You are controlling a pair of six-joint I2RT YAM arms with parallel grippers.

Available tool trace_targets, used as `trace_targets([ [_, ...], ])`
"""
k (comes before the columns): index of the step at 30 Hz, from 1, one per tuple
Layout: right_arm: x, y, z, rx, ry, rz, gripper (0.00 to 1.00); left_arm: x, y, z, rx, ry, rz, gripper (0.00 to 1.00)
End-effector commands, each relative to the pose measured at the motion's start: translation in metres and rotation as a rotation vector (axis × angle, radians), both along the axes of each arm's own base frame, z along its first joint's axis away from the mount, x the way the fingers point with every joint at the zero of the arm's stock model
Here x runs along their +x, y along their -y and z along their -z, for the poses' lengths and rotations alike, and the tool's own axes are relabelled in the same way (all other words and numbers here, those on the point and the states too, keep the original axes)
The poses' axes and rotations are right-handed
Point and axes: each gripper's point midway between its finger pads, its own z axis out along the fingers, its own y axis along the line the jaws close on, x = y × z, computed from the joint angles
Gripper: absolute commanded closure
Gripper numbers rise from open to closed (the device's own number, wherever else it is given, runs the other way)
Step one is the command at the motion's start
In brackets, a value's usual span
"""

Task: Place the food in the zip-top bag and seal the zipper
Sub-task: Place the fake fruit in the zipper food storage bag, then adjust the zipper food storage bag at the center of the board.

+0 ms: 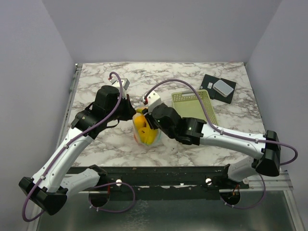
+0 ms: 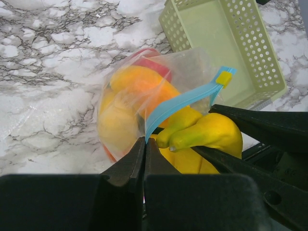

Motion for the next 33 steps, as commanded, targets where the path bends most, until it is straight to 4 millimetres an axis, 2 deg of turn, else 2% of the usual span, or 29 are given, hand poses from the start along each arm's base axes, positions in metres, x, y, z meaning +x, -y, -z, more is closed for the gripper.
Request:
trace_targets([
  [1,-0.002,0.001,0.017,-0.1,-0.067,0.041,0.99,-0.003,0.003,-0.02,-0.043,0.035,0.013,1.0],
  [12,0.01,0.013,0.045,-0.28,-0.118,0.193,0.99,-0.006,0.006,-0.021,-0.056,0.03,0.033,1.0],
  [14,0.012,0.016,0.046,-0.296,-0.123,0.227,0.88,-0.005,0.006,-0.022,-0.056,0.031,0.035,1.0],
  [17,0.012,0.015,0.045,-0.295,-0.133,0.24,0.6,-0.005,0.006,-0.021,-0.054,0.03,0.035,1.0],
  [21,0.011,0.012,0.032,-0.24,-0.129,0.236,0.39,-0.005,0.006,-0.02,-0.051,0.03,0.036,1.0],
  [27,0.008,0.01,0.006,-0.151,-0.129,0.22,0.22,-0.004,0.005,-0.017,-0.044,0.026,0.033,1.0],
  [33,0.002,0.02,-0.022,-0.062,-0.131,0.227,0.22,-0.004,0.005,-0.017,-0.044,0.025,0.029,1.0],
])
